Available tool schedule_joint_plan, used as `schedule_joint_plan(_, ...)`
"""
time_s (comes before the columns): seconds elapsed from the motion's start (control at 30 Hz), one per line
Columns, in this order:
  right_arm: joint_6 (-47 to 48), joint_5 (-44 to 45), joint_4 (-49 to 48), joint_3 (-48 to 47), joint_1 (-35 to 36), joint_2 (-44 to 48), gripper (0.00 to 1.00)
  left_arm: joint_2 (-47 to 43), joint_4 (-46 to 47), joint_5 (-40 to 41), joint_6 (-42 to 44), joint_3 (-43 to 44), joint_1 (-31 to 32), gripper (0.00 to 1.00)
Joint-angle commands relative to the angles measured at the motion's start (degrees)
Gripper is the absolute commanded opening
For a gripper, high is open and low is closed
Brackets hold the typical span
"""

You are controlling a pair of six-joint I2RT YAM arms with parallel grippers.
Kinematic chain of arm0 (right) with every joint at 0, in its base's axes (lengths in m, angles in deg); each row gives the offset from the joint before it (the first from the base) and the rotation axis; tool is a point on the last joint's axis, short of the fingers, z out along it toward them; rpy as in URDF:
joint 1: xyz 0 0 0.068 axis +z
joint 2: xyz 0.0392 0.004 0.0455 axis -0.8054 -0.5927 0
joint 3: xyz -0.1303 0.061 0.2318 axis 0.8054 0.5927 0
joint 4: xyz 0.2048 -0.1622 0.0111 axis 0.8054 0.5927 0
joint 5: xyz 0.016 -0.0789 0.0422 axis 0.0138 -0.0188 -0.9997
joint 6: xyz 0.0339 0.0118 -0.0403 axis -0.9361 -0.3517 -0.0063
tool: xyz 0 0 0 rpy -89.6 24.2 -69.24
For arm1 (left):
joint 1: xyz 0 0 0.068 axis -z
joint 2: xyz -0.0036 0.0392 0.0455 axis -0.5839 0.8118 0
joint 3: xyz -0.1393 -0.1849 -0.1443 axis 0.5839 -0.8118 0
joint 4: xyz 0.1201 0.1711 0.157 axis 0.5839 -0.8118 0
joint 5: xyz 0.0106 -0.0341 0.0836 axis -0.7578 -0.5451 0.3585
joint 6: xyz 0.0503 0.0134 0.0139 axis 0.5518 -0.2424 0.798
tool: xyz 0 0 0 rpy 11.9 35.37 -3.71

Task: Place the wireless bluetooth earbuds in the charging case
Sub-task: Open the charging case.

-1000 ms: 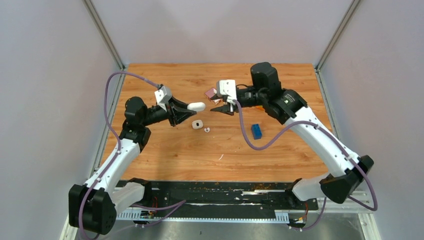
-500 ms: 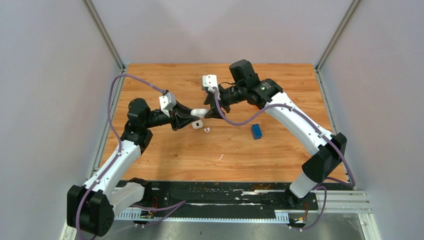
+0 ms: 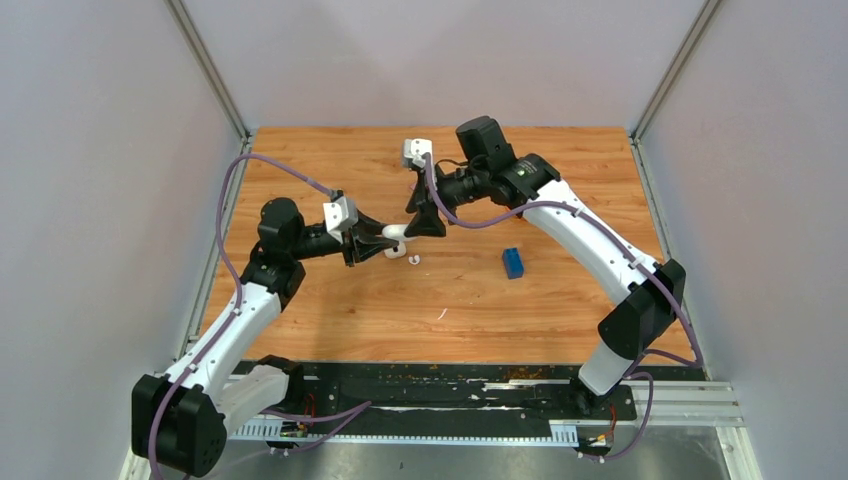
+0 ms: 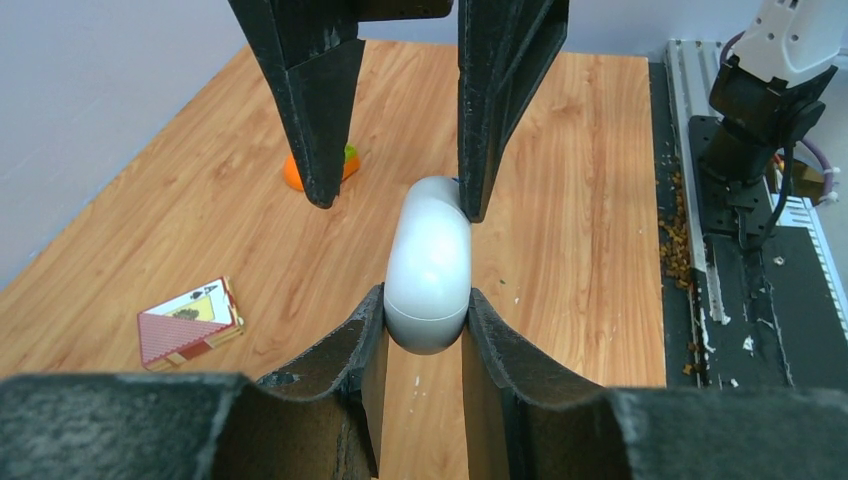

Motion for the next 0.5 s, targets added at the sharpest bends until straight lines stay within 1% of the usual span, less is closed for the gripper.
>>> schedule_joint_plan(0.0,-1.86,0.81,-3.95,-3.23,-1.4,-0.21,0.54,-1.14,1.74,-2.61,1.43,0.3,0.71,0.0)
schedule_joint_plan(0.23,-3.62,1.08,-5.05,-3.41,-2.83,-0.22,0.53,-1.17,2.61,-2.33,0.97,-0.7,0.71,0.0)
schedule_joint_plan(0.33,0.23,-2.63,-2.34,-3.8,-2.71,0.1,0.55,-1.01,2.76,0.4,-0.88,-0.85,0.71,0.0)
schedule_joint_plan(0.4,3.31,-5.08,1.19,-3.73,-2.32,0.42,0.57,-1.03,3.47,2.3,-2.17,-1.12,0.71,0.0)
schedule_joint_plan(0.47,3.62,-5.94,2.47,-3.12,-2.26,0.78,0.6,-0.89,4.5,3.48,-3.6,-1.48,0.71,0.0)
